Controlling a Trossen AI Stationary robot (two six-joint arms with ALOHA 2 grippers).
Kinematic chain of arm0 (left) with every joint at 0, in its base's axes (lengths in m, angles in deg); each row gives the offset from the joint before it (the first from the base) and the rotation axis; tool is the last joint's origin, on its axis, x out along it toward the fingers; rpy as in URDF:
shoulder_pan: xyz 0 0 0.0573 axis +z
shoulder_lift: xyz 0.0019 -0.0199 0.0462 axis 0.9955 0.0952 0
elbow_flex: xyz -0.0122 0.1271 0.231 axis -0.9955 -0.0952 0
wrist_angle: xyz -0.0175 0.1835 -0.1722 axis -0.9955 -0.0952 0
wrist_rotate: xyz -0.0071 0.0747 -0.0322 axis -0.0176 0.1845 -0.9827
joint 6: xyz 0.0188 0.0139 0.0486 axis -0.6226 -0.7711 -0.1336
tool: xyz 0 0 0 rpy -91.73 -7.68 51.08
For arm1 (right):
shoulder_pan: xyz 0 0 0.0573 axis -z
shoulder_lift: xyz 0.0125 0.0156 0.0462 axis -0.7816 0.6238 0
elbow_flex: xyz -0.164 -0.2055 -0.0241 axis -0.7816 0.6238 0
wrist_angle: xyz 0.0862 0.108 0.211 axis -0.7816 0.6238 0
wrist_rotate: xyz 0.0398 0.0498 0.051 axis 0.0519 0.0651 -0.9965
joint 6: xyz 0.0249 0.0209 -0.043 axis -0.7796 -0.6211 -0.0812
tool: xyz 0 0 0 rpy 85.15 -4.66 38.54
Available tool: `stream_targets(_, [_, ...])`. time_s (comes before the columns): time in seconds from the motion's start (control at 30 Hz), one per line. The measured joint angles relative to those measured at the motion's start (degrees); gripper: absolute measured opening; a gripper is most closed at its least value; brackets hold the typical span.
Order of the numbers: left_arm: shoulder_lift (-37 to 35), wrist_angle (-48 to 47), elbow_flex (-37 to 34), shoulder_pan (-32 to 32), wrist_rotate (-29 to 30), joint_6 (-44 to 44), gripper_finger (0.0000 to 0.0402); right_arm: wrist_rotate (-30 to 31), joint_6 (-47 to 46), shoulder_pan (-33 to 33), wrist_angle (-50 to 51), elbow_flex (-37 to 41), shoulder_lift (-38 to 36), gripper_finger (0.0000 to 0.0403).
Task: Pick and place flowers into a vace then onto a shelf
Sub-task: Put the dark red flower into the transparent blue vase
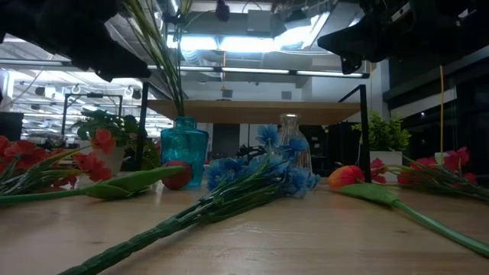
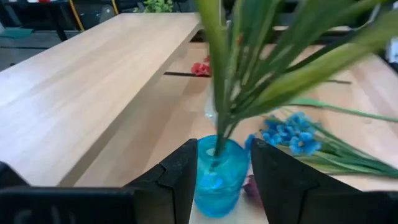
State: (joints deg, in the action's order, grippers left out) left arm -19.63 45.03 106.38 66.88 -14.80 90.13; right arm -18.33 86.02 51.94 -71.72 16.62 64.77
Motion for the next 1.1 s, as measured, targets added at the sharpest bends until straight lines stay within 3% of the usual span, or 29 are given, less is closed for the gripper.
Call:
stream_targets(0.2, [-1.19, -0.94, 0.00, -3.48, 0.63, 0.65, 0.0143, 0.01, 0.00, 0.00, 0.01, 0.00, 0.00, 0.0005])
stream_targets(0.53, [-2.15, -2.57, 2.16, -11.70, 10.21, -1.41, 0.0143, 0.02, -0.25, 0.00, 0.20, 0.00, 0.00, 0.0005])
stream_targets(0.73, [-3.57, -12.31, 8.15, -15.74, 14.65, -0.93, 0.0143, 0.02, -0.37, 0.00, 0.20, -0.02, 0.00, 0.0005])
stream_targets(1.1, [-3.76, -24.72, 13.53, -19.61, 14.82, 7.99, 0.0143, 0.01, -0.41, 0.00, 0.34, -0.02, 0.00, 0.0005])
